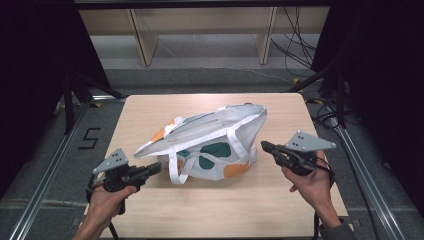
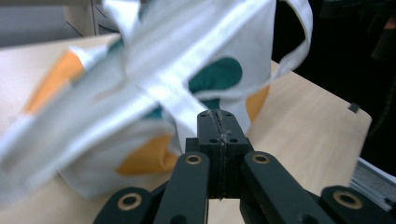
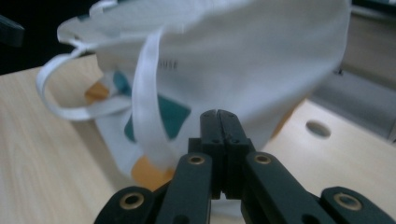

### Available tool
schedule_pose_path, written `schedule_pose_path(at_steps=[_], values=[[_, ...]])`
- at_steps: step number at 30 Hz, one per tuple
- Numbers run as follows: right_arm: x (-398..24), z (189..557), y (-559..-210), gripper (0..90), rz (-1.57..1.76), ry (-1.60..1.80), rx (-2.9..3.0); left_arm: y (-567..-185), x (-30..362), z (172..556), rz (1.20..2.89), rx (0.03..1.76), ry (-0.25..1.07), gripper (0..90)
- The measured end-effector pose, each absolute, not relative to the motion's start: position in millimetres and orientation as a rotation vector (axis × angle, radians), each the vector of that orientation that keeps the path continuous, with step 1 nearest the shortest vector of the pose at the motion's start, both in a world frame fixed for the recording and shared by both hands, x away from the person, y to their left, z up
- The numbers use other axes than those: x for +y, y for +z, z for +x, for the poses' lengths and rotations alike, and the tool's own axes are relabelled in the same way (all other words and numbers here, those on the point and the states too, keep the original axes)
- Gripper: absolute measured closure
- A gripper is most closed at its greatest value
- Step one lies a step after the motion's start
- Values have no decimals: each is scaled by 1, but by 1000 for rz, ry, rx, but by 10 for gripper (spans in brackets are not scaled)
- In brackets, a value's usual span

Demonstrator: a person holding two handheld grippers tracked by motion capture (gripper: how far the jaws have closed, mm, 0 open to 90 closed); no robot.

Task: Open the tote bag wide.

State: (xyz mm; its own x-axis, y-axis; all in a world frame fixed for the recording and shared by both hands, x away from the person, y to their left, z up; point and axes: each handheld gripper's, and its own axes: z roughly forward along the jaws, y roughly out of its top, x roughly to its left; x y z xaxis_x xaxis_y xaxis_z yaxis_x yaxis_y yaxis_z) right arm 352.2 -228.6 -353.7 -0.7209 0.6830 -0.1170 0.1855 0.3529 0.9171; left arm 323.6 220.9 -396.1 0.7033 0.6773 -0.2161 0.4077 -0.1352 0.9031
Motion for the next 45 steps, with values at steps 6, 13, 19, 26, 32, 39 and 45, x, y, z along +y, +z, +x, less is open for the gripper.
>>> schedule_pose_path(at_steps=[6, 13, 19, 26, 32, 39, 45], values=[[-210, 373, -306, 900, 698, 1353, 2110, -374, 215, 357, 1774, 877, 323, 894], [-189, 407, -287, 900, 684, 1264, 2161, -376, 210, 382, 1776, 919, 318, 894], [-170, 444, -321, 900, 733, 1022, 2271, -391, 197, 412, 1791, 956, 324, 894], [-181, 462, -381, 900, 910, 879, 2408, -415, 203, 446, 1813, 1068, 330, 895], [-183, 456, -444, 900, 1061, 922, 2476, -456, 204, 473, 1903, 1180, 270, 896], [-183, 457, -418, 900, 985, 994, 2418, -438, 199, 466, 1909, 1118, 300, 895], [-155, 474, -390, 900, 875, 1112, 2405, -420, 172, 463, 1914, 1010, 257, 894]])
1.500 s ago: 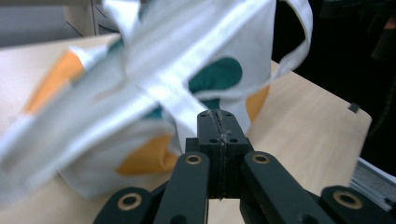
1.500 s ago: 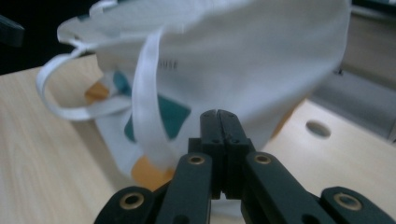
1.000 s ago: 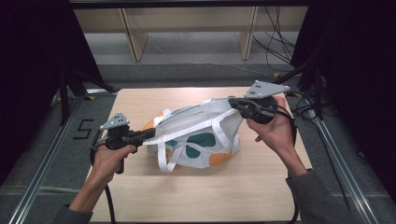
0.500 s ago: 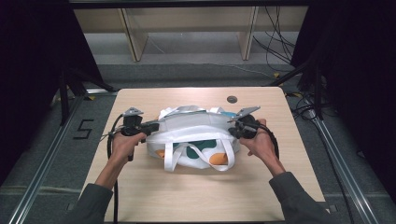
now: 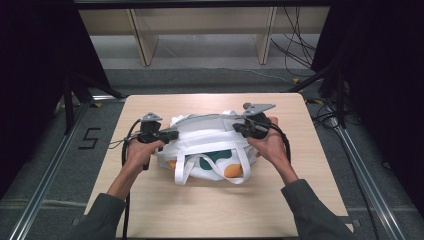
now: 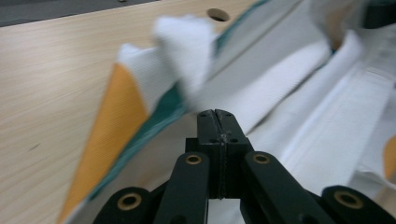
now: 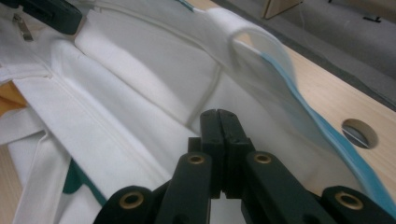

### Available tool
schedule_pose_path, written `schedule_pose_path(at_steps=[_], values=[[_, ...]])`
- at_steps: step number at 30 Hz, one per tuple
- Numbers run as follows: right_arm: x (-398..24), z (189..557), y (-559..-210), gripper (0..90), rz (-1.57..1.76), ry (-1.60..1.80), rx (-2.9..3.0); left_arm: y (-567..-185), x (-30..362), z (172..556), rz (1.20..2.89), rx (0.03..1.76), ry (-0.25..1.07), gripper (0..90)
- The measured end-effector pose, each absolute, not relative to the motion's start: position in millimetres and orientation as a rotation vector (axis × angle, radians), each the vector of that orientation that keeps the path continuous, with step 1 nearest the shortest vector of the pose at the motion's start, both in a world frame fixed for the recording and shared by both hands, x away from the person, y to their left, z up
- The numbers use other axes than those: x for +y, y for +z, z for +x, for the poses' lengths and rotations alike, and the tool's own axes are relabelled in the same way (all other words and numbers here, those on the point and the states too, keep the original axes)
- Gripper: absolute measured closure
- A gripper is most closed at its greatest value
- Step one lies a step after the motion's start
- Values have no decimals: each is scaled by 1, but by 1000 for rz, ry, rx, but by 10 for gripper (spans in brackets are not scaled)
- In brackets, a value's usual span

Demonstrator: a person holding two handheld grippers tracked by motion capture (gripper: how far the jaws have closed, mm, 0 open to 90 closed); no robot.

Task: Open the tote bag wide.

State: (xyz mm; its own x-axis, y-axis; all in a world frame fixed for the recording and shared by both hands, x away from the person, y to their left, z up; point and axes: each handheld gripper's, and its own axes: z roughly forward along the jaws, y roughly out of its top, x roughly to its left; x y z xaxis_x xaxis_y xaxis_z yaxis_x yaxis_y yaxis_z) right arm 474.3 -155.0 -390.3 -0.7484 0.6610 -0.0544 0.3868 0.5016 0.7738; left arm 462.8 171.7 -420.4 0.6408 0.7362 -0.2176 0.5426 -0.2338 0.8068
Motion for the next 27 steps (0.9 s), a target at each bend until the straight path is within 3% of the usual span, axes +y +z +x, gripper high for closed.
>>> schedule_pose_path(at_steps=[5, 13, 15, 16, 18, 20, 21, 27], values=[[-143, 488, -411, 900, 866, 1053, 2553, -422, 161, 477, 1943, 1018, 248, 894], [-146, 429, -432, 900, 770, 966, 2820, -429, 163, 520, 1941, 1151, 283, 897], [-139, 412, -449, 900, 722, 904, 2959, -432, 162, 525, 1955, 1170, 292, 897], [-129, 396, -474, 900, 630, 717, 3013, -434, 160, 525, 1961, 1172, 307, 897], [-127, 393, -481, 900, 612, 732, 3012, -431, 161, 521, 1953, 1157, 319, 897], [-130, 391, -471, 900, 700, 861, 2968, -429, 162, 515, 1943, 1134, 325, 896], [-136, 396, -447, 900, 662, 1015, 2844, -427, 163, 509, 1946, 1112, 316, 896], [-144, 408, -397, 900, 661, 1162, 2601, -428, 155, 477, 1985, 996, 259, 895]])
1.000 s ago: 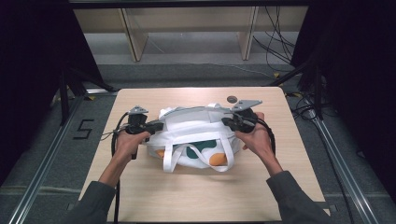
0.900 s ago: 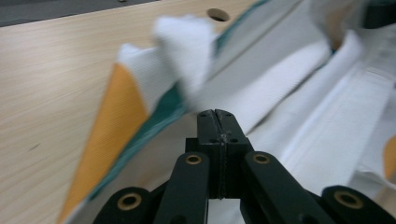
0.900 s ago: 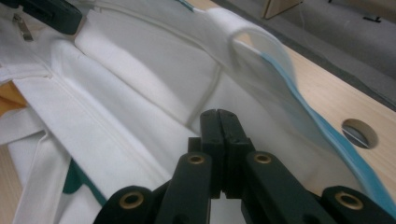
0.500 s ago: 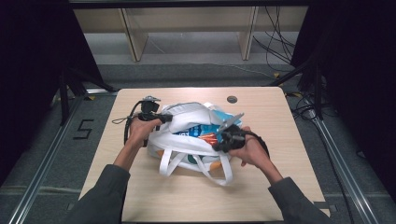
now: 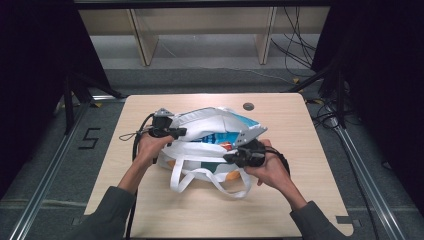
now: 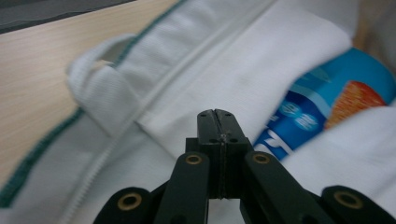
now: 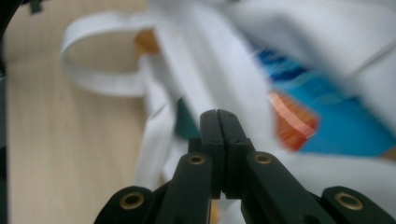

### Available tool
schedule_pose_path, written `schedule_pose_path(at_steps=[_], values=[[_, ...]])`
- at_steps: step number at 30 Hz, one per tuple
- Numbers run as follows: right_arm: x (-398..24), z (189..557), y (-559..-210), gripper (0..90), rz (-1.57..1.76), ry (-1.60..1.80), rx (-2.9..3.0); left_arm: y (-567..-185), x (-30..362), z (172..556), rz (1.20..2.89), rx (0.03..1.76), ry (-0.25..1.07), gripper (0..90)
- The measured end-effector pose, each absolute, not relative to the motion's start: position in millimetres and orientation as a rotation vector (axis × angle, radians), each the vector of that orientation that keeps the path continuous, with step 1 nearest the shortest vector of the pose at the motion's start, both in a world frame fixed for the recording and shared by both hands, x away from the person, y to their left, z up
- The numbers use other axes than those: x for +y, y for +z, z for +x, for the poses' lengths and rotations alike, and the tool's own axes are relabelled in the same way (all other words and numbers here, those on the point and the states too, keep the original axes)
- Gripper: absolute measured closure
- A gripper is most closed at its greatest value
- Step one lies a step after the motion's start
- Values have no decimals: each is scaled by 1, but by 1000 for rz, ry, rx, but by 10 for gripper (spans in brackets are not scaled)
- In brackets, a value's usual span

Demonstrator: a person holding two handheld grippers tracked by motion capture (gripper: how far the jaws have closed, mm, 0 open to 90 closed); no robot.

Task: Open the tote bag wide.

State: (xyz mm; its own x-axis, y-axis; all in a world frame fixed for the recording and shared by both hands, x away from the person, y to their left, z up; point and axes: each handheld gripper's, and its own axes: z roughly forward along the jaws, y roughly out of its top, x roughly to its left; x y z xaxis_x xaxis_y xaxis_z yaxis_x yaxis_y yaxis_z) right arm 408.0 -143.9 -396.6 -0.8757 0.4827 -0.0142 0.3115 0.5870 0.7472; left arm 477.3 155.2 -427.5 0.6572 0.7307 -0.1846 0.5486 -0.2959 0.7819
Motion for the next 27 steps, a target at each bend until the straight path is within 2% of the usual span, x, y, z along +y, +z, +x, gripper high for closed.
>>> schedule_pose_path(at_steps=[6, 9, 11, 12, 14, 18, 20, 23, 27], values=[[-130, 444, -390, 900, 717, 1089, 2497, -438, 151, 463, 2067, 947, 213, 894], [-112, 464, -399, 900, 729, 966, 2555, -440, 152, 458, 2059, 942, 168, 894], [-98, 477, -408, 900, 719, 869, 2580, -440, 152, 452, 2105, 893, 128, 894], [-85, 495, -418, 900, 701, 698, 2572, -441, 151, 447, 2125, 877, 97, 894], [-82, 502, -421, 900, 705, 666, 2549, -443, 150, 439, 2186, 825, 85, 894], [-75, 554, -434, 900, 931, 586, 2460, -456, 144, 415, 2237, 782, 98, 895], [-76, 565, -443, 900, 1020, 566, 2460, -461, 145, 405, 2220, 758, 92, 896], [-77, 569, -446, 900, 1046, 571, 2479, -459, 146, 407, 2219, 763, 94, 895], [-98, 553, -419, 900, 1021, 767, 2497, -437, 152, 421, 2099, 814, 148, 884]])
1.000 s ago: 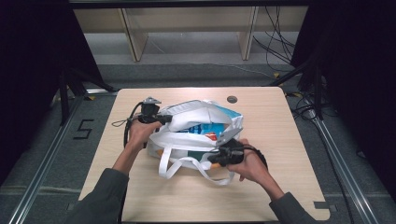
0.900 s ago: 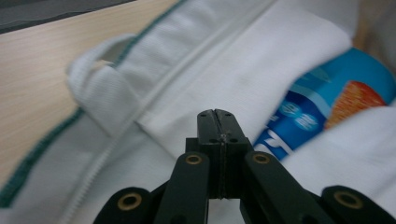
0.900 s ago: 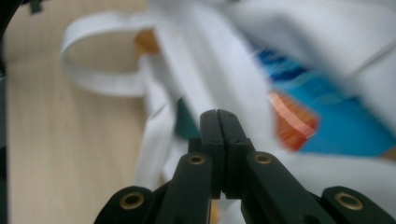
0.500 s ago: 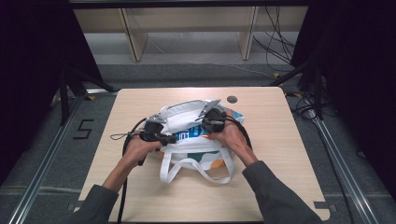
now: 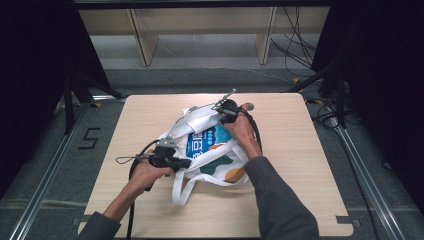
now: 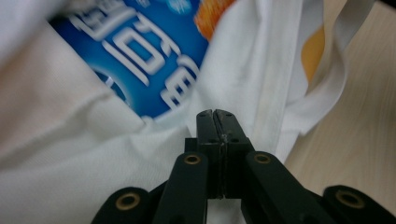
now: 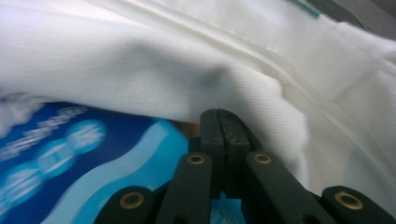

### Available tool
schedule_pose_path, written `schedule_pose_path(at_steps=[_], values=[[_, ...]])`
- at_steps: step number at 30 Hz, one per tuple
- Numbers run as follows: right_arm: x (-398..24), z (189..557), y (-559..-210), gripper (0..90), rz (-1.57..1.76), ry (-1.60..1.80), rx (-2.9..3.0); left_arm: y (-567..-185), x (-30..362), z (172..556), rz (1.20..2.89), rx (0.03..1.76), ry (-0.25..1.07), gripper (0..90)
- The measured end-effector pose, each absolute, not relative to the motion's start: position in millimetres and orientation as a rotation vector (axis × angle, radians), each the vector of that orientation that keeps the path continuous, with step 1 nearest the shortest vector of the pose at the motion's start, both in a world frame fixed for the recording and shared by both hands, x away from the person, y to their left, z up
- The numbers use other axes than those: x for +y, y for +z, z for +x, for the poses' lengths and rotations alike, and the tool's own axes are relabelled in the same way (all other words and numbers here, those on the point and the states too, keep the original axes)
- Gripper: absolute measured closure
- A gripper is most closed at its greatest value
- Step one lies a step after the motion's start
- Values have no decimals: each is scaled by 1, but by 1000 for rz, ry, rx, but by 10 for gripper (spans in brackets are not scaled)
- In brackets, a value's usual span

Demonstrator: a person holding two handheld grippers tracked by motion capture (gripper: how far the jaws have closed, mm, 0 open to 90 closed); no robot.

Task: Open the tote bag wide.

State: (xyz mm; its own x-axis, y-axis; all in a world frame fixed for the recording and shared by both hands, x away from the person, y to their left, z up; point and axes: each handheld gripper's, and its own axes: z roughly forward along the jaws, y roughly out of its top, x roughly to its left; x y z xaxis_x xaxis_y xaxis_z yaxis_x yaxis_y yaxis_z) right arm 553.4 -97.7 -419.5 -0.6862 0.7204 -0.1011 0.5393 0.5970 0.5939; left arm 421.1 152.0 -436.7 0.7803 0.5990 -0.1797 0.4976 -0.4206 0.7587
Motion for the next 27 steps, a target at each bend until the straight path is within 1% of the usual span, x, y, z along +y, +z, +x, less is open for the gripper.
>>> schedule_pose_path(at_steps=[3, 5, 6, 7, 8, 9, 10, 12, 14, 15, 16, 18, 20, 21, 22, 23, 24, 25, 26, 27], values=[[-107, 539, -410, 900, 958, 827, 2520, -425, 152, 435, 2058, 846, 190, 879], [-111, 520, -406, 900, 923, 850, 2559, -414, 150, 451, 2045, 870, 202, 880], [-117, 504, -405, 900, 845, 870, 2600, -412, 146, 459, 2036, 885, 223, 882], [-117, 504, -405, 900, 845, 870, 2600, -409, 144, 469, 2071, 887, 235, 882], [-123, 488, -405, 900, 809, 848, 2638, -410, 137, 484, 2099, 926, 237, 887], [-123, 488, -405, 900, 809, 848, 2638, -410, 137, 484, 2099, 926, 237, 889], [-131, 474, -407, 900, 777, 843, 2669, -416, 133, 502, 2145, 976, 254, 891], [-135, 469, -408, 900, 762, 844, 2684, -420, 134, 509, 2169, 1002, 244, 894], [-146, 458, -410, 900, 774, 811, 2731, -427, 139, 519, 2159, 1072, 255, 894], [-150, 452, -414, 900, 773, 782, 2768, -432, 143, 524, 2147, 1106, 283, 895], [-157, 441, -433, 900, 786, 773, 2798, -438, 148, 528, 2135, 1145, 279, 896], [-158, 438, -438, 900, 794, 791, 2798, -443, 153, 532, 2087, 1180, 242, 896], [-162, 436, -443, 900, 762, 841, 2772, -442, 153, 531, 2087, 1185, 254, 896], [-161, 432, -442, 900, 806, 852, 2738, -439, 148, 524, 2097, 1152, 303, 895], [-160, 430, -440, 900, 816, 867, 2724, -439, 148, 524, 2097, 1152, 303, 895], [-160, 430, -440, 900, 816, 867, 2724, -433, 148, 516, 2093, 1115, 293, 895], [-161, 429, -435, 900, 789, 911, 2690, -428, 148, 509, 2067, 1079, 281, 894], [-165, 432, -421, 887, 786, 1050, 2625, -421, 152, 496, 2085, 1008, 313, 884], [-165, 432, -421, 887, 786, 1050, 2625, -421, 152, 496, 2085, 1008, 313, 879], [-166, 441, -407, 892, 790, 1102, 2528, -418, 159, 488, 2087, 1004, 319, 877]])
